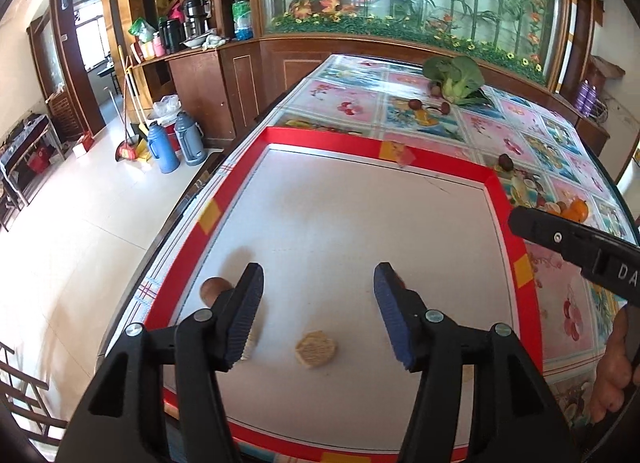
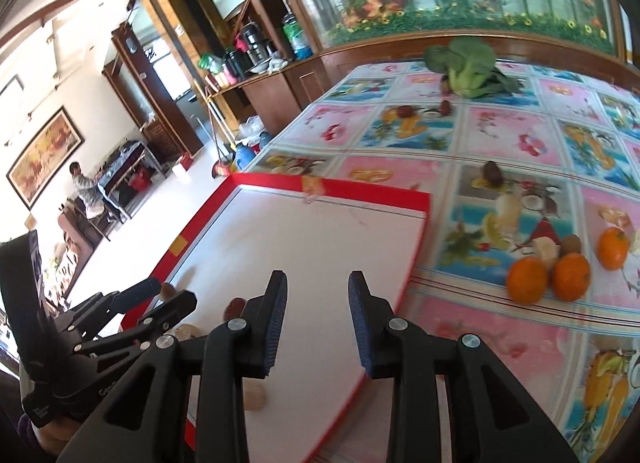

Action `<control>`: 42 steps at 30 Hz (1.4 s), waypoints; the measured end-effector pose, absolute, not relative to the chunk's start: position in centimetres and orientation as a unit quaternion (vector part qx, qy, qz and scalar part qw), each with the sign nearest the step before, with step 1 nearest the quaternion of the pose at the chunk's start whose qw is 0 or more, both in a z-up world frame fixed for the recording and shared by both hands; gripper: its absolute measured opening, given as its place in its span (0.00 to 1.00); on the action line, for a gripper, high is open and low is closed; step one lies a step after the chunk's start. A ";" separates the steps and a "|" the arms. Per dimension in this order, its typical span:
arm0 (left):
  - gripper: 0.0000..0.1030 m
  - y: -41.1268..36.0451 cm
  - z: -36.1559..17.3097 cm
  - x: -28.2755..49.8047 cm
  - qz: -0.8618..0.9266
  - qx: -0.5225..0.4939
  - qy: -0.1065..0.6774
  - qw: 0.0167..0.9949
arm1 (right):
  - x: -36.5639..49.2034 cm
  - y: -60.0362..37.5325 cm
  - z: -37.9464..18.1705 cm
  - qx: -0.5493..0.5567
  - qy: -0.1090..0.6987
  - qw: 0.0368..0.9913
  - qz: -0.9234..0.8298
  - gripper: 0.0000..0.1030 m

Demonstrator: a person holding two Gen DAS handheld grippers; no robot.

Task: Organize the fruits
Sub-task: 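Return to the pile and grasp an orange with each tool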

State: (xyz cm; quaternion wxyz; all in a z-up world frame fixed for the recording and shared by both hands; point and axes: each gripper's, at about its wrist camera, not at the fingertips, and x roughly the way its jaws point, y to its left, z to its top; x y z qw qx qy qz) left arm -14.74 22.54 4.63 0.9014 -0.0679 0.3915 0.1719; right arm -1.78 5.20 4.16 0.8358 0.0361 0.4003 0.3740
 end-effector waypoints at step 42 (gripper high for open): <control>0.68 3.9 3.1 1.4 0.009 0.027 0.482 0.876 | 10.4 -14.2 0.7 0.163 0.477 0.830 0.239 0.34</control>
